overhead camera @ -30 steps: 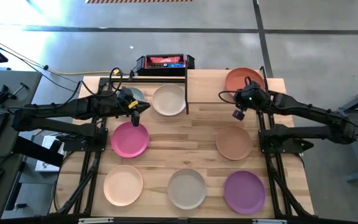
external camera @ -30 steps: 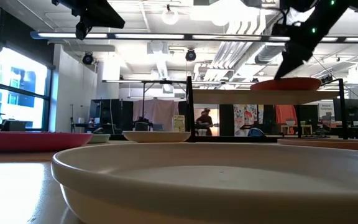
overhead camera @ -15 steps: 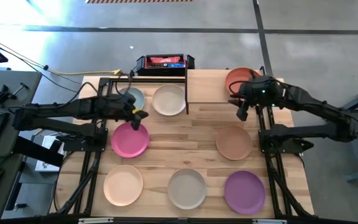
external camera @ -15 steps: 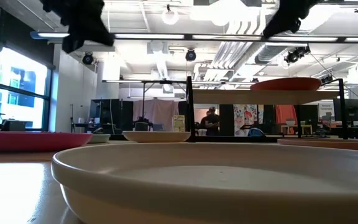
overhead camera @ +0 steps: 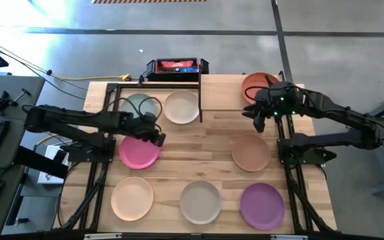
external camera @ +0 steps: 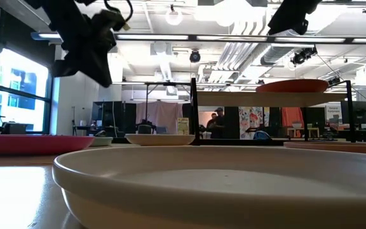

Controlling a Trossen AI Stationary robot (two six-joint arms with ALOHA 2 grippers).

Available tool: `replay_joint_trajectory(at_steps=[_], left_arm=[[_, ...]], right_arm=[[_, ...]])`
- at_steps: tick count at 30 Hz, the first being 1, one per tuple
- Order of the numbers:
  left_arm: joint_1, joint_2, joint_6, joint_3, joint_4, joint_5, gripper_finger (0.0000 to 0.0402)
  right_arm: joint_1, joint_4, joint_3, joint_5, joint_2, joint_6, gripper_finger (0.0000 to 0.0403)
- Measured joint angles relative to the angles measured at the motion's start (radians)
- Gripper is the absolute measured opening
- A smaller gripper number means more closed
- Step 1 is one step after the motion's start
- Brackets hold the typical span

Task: Place and stack plates onto a shelf
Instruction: Stack the pink plate on top of the orange plate on the shelf

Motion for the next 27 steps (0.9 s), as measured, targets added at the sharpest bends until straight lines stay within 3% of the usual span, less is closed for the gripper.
replay_joint_trajectory(at_steps=[5, 11, 27], left_arm=[[-0.028, 0.074, -0.109, 0.000, -0.001, 0.011, 0.0028], [-0.051, 0.146, -0.137, 0.001, -0.005, 0.055, 0.0028], [-0.096, 0.258, -0.185, 0.001, -0.054, 0.060, 0.0028]], right_arm=[[0.000, -0.021, 0.000, 0.000, 0.028, 0.016, 0.0097], [0.000, -0.032, 0.000, 0.000, 0.081, 0.024, 0.0097], [0.000, -0.046, 0.000, 0.001, 0.213, 0.015, 0.0097]])
